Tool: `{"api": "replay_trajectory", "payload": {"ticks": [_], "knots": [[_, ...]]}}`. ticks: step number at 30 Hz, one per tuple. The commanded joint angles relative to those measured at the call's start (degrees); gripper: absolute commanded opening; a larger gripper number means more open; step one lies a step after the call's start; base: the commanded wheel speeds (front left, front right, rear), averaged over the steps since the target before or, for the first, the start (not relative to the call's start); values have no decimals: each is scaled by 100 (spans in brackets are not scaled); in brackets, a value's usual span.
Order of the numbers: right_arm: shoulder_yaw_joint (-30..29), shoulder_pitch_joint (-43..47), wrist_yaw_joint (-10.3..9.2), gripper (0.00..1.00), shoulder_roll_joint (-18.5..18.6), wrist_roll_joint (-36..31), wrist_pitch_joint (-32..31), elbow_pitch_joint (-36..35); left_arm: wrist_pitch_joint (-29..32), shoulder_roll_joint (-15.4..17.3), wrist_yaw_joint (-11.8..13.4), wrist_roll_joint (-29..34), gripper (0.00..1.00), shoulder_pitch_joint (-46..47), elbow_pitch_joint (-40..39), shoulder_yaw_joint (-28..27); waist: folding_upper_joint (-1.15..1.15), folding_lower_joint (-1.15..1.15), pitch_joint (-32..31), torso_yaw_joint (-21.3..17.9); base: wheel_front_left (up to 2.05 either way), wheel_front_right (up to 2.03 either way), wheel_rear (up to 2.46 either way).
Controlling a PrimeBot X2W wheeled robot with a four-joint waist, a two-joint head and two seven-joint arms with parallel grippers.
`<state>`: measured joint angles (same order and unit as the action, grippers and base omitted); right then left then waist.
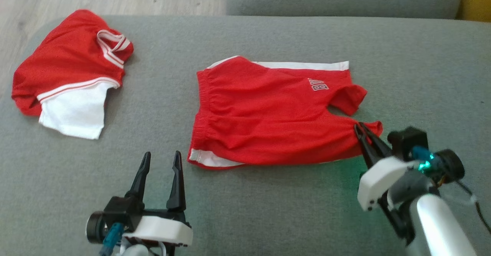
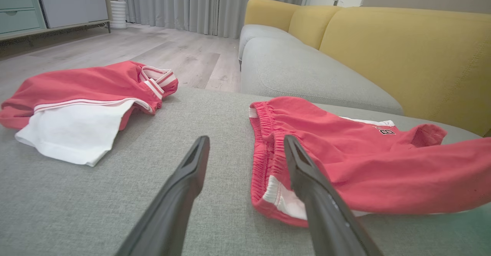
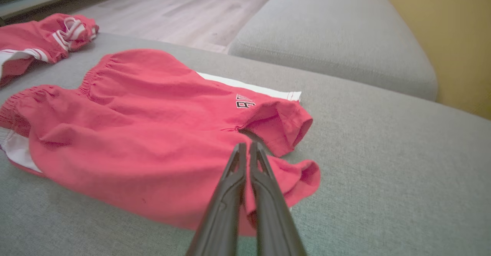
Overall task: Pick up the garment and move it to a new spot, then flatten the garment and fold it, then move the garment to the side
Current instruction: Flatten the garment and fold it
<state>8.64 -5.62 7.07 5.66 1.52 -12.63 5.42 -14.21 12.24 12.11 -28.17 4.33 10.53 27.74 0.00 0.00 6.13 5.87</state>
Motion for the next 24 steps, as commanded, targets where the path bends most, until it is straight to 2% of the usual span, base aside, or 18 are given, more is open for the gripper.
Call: {"api": "replay_trajectory", "payload": {"ticks": [1,6,12,13,14,15,19,24], "knots": [[46,-353,42,0,-29,24,-184,-154,-50,90,12,12,100,172,-209,-203,0,0,65,70,0,0,0],[-168,-1144,42,0,62,1,-461,590,-48,43,-38,48,100,326,-245,-127,0,0,274,329,0,0,0],[-610,-2179,42,0,75,-228,-138,1886,-54,-49,-91,85,100,486,-179,-42,0,0,526,621,0,0,0],[-678,-2321,42,7,60,-299,-14,2090,-55,-60,-99,92,100,503,-161,-33,0,0,553,648,0,0,0],[-741,-2454,42,43,43,-380,151,2279,-57,-70,-106,102,100,520,-147,-24,0,0,575,669,0,0,0],[-755,-2572,42,100,31,-482,347,2449,-58,-81,-113,109,100,533,-132,-16,0,0,593,686,0,0,0],[-851,-2908,42,100,-81,-677,1167,2963,-64,-118,-130,132,100,565,-86,-5,0,0,608,676,0,0,0],[-881,-2939,42,100,-184,-763,2048,3246,-70,-153,-191,167,100,555,-43,48,0,0,500,521,0,0,0]]}}
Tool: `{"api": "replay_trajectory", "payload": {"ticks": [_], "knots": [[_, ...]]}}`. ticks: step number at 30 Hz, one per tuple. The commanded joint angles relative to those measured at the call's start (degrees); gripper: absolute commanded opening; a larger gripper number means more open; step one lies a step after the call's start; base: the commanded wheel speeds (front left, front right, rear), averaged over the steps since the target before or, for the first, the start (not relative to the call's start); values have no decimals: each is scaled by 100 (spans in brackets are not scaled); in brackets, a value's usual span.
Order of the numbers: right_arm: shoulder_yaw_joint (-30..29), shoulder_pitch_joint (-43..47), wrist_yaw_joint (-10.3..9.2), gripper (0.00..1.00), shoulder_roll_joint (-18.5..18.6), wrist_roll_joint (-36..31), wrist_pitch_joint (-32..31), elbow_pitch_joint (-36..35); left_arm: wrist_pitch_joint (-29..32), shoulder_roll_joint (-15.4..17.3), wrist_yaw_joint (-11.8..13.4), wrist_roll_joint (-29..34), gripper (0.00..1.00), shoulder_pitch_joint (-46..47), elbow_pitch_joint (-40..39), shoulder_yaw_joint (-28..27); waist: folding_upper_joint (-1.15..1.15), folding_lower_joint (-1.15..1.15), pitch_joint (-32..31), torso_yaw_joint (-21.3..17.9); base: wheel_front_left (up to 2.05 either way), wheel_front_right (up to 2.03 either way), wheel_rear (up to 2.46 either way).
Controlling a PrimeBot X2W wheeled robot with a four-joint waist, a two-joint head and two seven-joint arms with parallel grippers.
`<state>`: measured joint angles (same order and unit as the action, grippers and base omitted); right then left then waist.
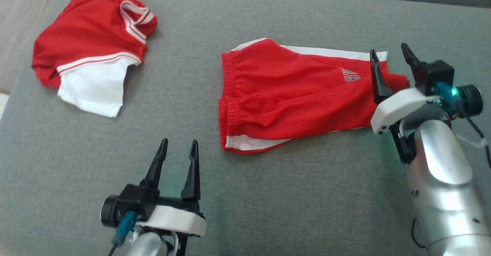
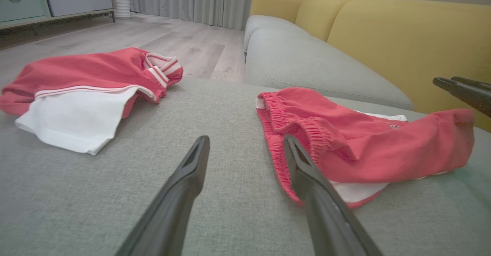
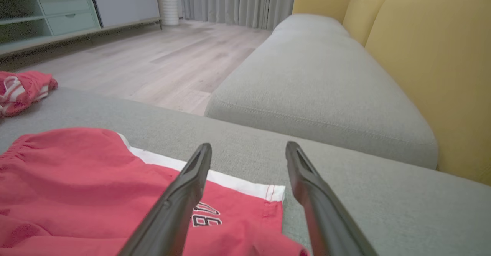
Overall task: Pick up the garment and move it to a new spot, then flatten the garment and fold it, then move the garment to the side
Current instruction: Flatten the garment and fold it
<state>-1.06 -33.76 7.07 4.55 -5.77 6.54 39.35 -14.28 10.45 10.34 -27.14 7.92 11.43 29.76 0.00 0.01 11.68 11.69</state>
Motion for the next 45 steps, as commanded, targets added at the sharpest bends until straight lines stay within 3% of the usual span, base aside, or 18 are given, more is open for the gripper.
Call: {"api": "replay_trajectory", "payload": {"ticks": [1,10,20,26,35,36,37,39,45], "knots": [[95,-65,42,100,-82,-48,264,-143,-64,18,-19,69,100,183,-134,-146,0,-1,-89,-101,0,0,0],[-50,1356,42,100,-147,27,723,-1120,-69,32,-25,70,100,-54,-199,-194,0,-1,-440,-562,0,0,0],[-53,2341,42,100,-165,123,335,-1943,-71,49,-40,72,100,-176,-247,-228,0,-1,-548,-685,0,0,0],[49,1838,42,100,-19,-133,39,-1591,-71,48,-61,127,100,-58,-305,-197,0,-1,-292,-439,0,0,0],[189,830,42,100,292,-44,-239,-338,-72,15,-73,147,100,27,-270,-248,0,-1,-65,-90,0,0,0],[243,753,42,64,314,-4,-290,-199,-72,12,-74,151,100,29,-269,-257,0,-1,-56,-80,0,0,0],[300,693,42,35,322,50,-331,-77,-72,8,-74,156,100,31,-267,-266,0,-1,-50,-75,0,0,0],[394,604,42,0,307,203,-333,66,-72,2,-63,163,100,23,-270,-298,0,-1,-49,-97,0,0,0],[588,767,42,0,189,601,-113,-285,-72,-9,-46,179,100,-35,-265,-378,0,-1,-124,-339,0,0,0]]}}
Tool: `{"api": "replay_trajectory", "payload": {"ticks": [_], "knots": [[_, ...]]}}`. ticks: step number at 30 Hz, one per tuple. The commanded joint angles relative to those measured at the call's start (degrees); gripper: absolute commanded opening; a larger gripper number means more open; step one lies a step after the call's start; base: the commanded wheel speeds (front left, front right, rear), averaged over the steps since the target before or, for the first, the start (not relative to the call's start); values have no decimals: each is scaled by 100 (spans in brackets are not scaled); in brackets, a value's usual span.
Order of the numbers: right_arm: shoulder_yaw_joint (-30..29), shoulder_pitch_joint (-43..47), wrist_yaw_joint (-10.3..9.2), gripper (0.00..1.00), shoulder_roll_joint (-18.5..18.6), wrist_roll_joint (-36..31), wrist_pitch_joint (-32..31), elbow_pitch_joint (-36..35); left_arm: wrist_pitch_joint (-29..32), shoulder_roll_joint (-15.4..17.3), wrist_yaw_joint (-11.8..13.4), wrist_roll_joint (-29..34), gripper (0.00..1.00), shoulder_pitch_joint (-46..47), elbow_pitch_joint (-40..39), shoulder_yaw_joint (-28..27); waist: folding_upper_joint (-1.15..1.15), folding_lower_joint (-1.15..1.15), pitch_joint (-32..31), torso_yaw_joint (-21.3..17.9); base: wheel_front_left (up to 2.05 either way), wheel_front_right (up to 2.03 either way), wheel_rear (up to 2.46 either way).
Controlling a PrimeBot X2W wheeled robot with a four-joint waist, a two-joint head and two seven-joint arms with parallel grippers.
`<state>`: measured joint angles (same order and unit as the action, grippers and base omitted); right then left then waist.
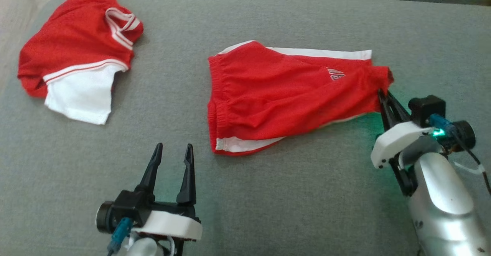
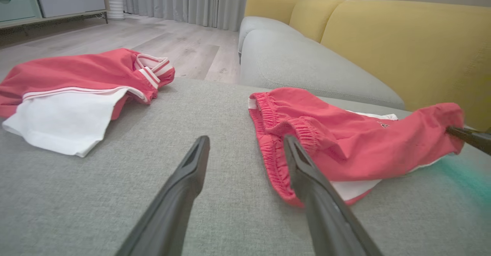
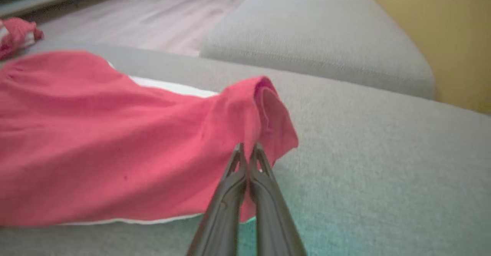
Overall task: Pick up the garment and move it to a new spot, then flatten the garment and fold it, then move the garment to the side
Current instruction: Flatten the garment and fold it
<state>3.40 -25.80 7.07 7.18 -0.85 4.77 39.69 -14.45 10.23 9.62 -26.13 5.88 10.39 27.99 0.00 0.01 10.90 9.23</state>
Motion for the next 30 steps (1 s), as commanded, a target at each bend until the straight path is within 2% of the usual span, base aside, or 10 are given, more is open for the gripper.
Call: {"api": "replay_trajectory", "payload": {"ticks": [1,5,13,17,21,30], "knots": [[179,86,42,0,-110,197,33,-484,-54,11,27,81,100,158,-158,-211,0,-1,-67,-138,0,0,0],[429,786,42,0,-225,586,-283,-1471,-54,11,41,86,100,92,-162,-260,0,-1,-140,-340,0,0,0],[540,2191,42,0,-247,828,-1307,-4132,-54,25,33,103,100,58,-186,-317,0,-1,-186,-552,0,0,0],[420,2316,42,0,-277,841,-1662,-4628,-54,7,10,113,100,92,-190,-302,0,-1,-142,-497,0,0,0],[182,1991,42,0,-300,817,-1894,-4294,-54,-28,-35,120,100,175,-182,-293,0,-1,-23,-325,0,0,0],[-643,566,42,0,-184,538,-1561,-2077,-54,-149,-134,178,100,322,-76,-290,0,-1,170,89,0,0,0]]}}
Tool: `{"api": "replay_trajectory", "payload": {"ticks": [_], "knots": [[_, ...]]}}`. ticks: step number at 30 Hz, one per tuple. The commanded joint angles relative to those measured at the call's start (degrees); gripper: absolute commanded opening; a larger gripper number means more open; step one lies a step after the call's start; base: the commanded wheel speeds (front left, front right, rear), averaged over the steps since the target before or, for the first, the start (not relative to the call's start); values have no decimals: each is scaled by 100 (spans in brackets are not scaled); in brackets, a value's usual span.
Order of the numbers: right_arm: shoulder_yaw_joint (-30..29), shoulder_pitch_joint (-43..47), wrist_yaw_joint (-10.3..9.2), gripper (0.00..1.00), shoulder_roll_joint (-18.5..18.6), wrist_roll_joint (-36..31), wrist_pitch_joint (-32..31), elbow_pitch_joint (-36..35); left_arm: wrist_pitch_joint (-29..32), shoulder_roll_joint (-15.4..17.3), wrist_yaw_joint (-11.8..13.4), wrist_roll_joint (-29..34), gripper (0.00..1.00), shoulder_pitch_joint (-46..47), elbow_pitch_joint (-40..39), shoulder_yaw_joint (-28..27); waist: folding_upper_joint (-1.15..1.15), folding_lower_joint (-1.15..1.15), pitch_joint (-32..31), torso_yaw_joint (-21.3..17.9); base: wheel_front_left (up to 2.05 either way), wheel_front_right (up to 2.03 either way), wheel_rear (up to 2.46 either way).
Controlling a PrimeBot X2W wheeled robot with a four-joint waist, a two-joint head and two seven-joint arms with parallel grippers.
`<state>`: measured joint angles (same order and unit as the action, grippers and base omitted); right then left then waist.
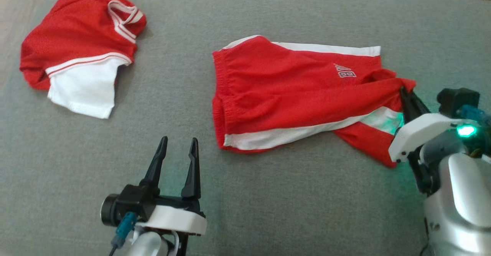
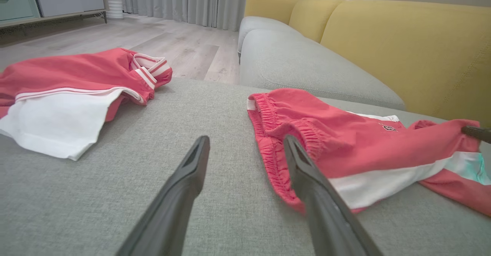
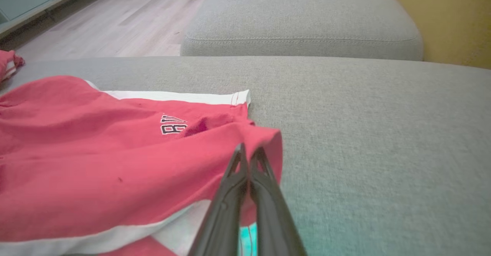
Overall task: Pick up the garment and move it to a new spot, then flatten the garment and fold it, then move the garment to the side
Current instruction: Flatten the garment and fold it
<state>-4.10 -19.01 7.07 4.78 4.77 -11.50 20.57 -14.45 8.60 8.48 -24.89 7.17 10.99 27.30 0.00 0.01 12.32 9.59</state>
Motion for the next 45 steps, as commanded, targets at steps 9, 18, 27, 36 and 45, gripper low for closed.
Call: {"api": "replay_trajectory", "payload": {"ticks": [9,18,27,36,45], "knots": [[-56,-440,42,100,-4,-296,1095,659,-54,-62,-118,108,100,154,-114,-316,0,-1,-156,-81,0,0,0],[-41,505,42,100,-150,-579,1953,90,-55,-96,-215,144,100,-50,-6,-300,0,-1,-745,-441,0,0,0],[154,1664,42,100,-189,-210,1926,-632,-53,-42,-177,-5,100,-471,177,-357,0,-1,-1373,-541,0,0,0],[454,1982,42,100,-190,58,1958,-716,-22,62,-5,-117,100,-740,286,-519,0,-1,-1546,-457,0,0,0],[520,2005,42,100,-190,77,1909,-669,82,128,59,-137,100,-714,254,-516,0,-1,-1552,-431,0,0,0]]}}
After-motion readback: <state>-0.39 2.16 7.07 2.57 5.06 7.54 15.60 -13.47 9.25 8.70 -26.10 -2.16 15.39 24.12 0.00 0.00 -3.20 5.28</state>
